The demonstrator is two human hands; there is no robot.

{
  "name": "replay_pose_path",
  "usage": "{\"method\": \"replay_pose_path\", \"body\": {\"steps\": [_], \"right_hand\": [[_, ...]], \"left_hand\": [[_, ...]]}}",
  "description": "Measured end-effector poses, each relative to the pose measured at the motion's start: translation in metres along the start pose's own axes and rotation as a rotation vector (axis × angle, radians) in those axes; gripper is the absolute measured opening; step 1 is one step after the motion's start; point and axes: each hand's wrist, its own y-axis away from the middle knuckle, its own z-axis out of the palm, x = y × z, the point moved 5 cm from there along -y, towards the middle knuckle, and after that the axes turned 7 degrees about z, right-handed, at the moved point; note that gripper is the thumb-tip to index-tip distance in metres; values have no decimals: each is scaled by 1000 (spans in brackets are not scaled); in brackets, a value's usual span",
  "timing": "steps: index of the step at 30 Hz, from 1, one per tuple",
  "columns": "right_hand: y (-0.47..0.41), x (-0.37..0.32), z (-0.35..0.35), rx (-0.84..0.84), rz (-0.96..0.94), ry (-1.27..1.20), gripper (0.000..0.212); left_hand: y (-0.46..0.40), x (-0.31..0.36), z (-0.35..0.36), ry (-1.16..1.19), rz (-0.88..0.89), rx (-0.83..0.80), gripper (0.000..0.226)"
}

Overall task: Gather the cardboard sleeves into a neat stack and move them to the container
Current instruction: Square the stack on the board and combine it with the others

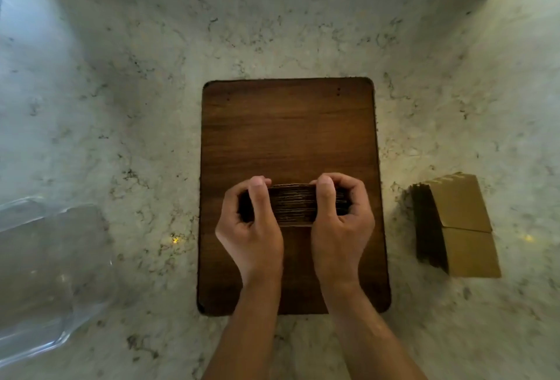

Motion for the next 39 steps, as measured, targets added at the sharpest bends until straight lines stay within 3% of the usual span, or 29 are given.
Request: {"method": "replay_pose_path", "body": {"steps": [3, 8, 13, 15, 18, 19, 24, 26, 29, 34, 39], "right_hand": [[-6, 0, -3, -3, -82, 92, 11], [-5, 3, 1, -278, -90, 78, 20], [-3, -16, -2, -237, -417, 560, 25], [7, -27, 5, -357, -523, 804, 30], [17, -32, 10, -576, -587, 1145, 62], [19, -38, 12, -595, -623, 1199, 64], [20, -70, 27, -678, -692, 1318, 44], [21, -80, 18, -655, -616, 1264, 44], [8, -105, -36, -485, -269, 812, 46], [-24, -126, -168, -325, 186, 49, 55], [-46, -100, -221, -298, 424, 18, 62]], "left_hand": [[-3, 1, -4, -53, 106, 13, 19], [-2, -5, 5, 112, 55, -151, 28], [-5, -9, 2, 55, 98, -225, 23], [-6, -9, 3, 58, 79, -255, 22], [-7, -7, 5, 47, 64, -280, 22], [-6, -5, 3, 36, 60, -286, 22], [-8, 7, 2, -30, -17, -304, 23], [-5, 17, -5, 70, -42, -265, 34], [8, 30, -14, 195, -100, -201, 48], [56, 43, 19, 235, -250, -381, 43], [117, 57, 88, 338, -435, -627, 65]]}}
